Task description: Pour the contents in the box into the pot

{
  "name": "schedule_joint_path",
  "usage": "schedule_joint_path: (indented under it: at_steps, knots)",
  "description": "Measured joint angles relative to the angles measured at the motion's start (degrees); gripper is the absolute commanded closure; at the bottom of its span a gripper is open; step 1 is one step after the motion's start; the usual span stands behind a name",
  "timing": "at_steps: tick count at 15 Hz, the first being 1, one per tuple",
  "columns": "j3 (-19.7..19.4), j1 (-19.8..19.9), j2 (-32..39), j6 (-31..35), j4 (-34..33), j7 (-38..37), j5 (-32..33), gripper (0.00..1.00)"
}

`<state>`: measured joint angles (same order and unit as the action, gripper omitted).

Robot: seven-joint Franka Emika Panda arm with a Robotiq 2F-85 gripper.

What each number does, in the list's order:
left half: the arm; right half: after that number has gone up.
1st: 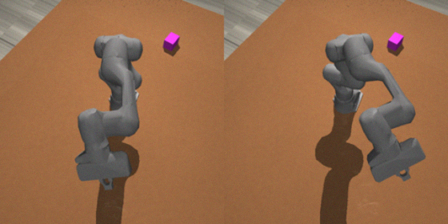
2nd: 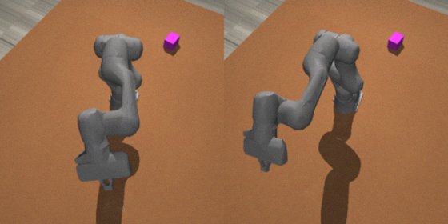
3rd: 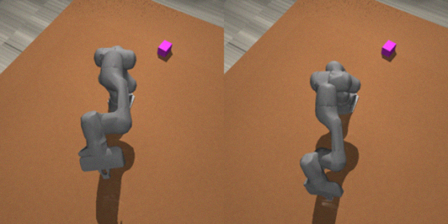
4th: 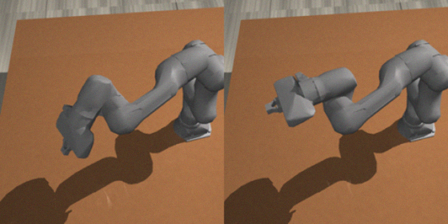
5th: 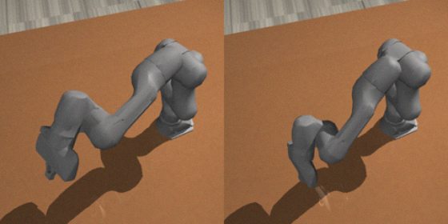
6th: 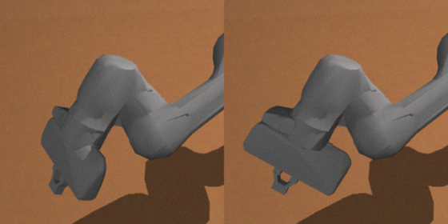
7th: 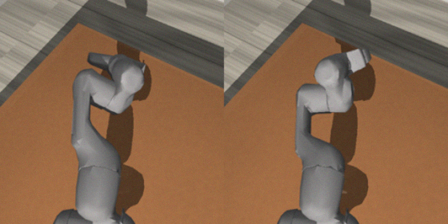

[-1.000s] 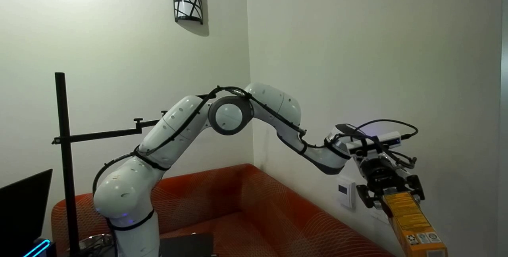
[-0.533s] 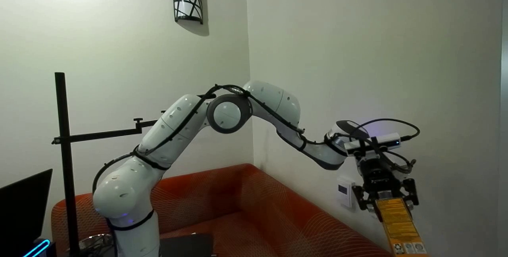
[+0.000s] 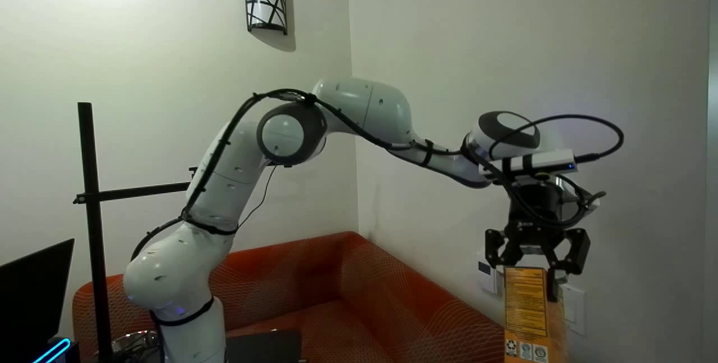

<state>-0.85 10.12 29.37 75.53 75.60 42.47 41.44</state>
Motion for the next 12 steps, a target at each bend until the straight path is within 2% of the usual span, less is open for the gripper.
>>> schedule_joint_path:
  at_steps: [5,9,12]
  knots:
    - [-2.27,5.6,-11.67,4.53,8.37,-0.24,-15.81,0.72]
    - [-5.68,7.62,-18.5,13.38,20.9,-1.41,-28.61,0.72]
    - [-8.23,7.85,-21.27,20.89,30.44,-1.73,-32.93,0.72]
